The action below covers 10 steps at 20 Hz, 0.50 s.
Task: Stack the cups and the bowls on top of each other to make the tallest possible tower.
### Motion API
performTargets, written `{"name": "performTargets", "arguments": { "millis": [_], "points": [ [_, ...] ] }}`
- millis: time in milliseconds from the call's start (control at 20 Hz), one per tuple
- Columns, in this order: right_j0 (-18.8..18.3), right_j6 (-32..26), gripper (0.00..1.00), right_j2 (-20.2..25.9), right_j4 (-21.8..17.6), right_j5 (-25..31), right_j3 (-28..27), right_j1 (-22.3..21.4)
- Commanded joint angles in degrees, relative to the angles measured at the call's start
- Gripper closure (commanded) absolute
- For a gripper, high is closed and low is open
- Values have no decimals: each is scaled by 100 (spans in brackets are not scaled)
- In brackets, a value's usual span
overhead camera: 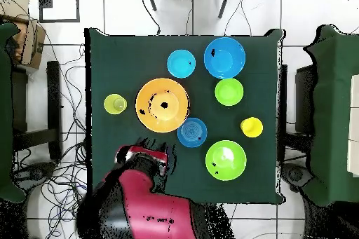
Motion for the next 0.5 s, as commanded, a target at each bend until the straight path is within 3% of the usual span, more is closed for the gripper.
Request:
{"name": "performTargets", "arguments": {
  "millis": [50,350,500],
  "points": [
    [-1245,-539,0,796,-459,-373,905,-108],
    [-2380,-1052,0,1621,-529,-371,1316,-516],
    [-2722,-1069,0,1918,-675,-284,1270,-379]
  ]
}}
